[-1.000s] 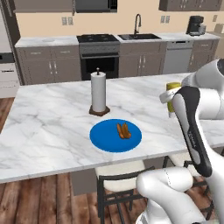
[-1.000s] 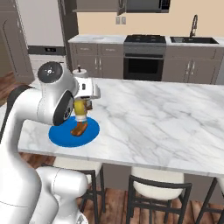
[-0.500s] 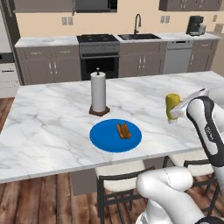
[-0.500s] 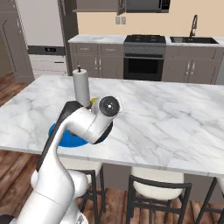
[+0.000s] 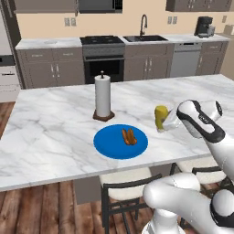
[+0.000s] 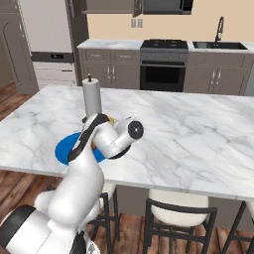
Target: Move the hot dog bun to the plate on the dining table and place the condiment next to that plate. Then navigate to the fridge and take the sausage and place it on the plate as well.
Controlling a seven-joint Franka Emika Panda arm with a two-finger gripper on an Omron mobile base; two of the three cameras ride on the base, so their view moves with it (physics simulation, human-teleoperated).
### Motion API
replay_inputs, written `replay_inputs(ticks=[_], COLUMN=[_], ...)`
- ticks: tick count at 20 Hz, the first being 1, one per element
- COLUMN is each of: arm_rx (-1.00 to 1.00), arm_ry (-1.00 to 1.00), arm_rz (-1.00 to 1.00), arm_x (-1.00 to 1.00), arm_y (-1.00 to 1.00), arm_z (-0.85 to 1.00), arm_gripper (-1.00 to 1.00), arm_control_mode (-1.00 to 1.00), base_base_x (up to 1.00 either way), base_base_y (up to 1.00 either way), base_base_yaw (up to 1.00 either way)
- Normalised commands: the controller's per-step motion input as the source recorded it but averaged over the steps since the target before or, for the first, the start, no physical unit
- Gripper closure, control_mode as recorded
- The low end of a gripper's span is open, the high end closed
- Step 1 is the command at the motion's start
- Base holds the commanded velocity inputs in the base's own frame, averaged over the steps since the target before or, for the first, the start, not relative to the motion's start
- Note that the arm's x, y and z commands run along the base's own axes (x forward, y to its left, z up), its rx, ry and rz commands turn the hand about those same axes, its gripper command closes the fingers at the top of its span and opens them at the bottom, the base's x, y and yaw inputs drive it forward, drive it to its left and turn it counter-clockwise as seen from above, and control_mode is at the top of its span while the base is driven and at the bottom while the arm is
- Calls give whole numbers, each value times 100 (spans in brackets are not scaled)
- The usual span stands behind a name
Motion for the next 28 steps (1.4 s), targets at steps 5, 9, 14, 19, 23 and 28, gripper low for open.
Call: replay_inputs(ticks=[5,9,14,19,23,28], arm_rx=[2,9,5,2,3,7], arm_ry=[25,17,2,-4,-15,-24], arm_rz=[26,26,26,25,20,14], arm_x=[96,53,30,9,0,0], arm_y=[-8,-13,-8,-9,-6,-10], arm_z=[-35,-36,-67,-68,-41,-11], arm_gripper=[100,100,100,100,100,100], arm_control_mode=[-100,-100,-100,-100,-100,-100], base_base_x=[0,0,0,0,0,0], base_base_y=[0,0,0,0,0,0], base_base_yaw=[0,0,0,0,0,0])
